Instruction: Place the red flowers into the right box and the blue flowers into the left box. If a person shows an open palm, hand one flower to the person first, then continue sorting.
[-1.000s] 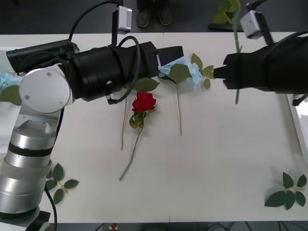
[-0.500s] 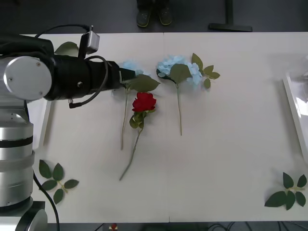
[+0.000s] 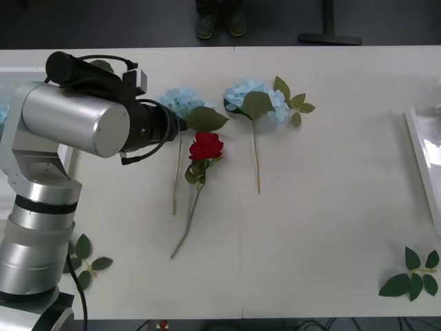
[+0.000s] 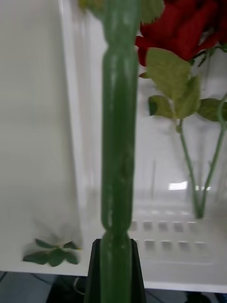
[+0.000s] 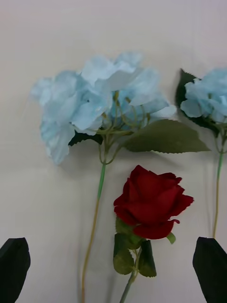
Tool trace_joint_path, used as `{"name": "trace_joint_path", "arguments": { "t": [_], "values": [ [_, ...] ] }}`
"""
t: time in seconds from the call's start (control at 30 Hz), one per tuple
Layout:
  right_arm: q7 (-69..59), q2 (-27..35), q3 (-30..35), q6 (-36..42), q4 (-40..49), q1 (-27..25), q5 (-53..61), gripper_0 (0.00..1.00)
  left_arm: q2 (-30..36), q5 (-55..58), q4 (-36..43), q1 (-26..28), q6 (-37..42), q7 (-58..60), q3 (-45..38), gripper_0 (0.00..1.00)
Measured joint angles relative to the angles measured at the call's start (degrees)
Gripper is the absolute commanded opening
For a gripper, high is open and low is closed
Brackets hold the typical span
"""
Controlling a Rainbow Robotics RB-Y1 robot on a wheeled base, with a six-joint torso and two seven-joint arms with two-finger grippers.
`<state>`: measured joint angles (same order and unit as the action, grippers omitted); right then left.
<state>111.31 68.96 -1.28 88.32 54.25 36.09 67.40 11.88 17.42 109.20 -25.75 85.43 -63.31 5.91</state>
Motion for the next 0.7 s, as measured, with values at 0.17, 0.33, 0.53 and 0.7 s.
{"name": "trace_joint_path", "arguments": {
  "t": [0.17,0.33,0.53,0.7],
  "values": [
    [2.3,0.0,-6.6,-10.7,-5.0,0.2,-2.7,0.0,0.0,-3.9,-4.9,-1.8,-1.2,1.1,2.0,1.0],
    [2.3,-0.7,-12.1,-18.6,-10.4,0.2,-4.0,0.0,0.0,-10.9,-10.3,-3.9,-4.7,1.1,5.4,1.0],
    [2.3,-2.7,-17.6,-27.4,-16.2,0.2,-5.6,0.0,0.0,-12.3,-16.6,-6.1,-8.8,1.1,7.7,1.0],
    [2.3,-4.9,-21.0,-32.2,-18.3,0.2,-8.1,0.0,0.0,-14.9,-19.8,-7.1,-9.1,1.1,9.3,1.0]
  ]
}}
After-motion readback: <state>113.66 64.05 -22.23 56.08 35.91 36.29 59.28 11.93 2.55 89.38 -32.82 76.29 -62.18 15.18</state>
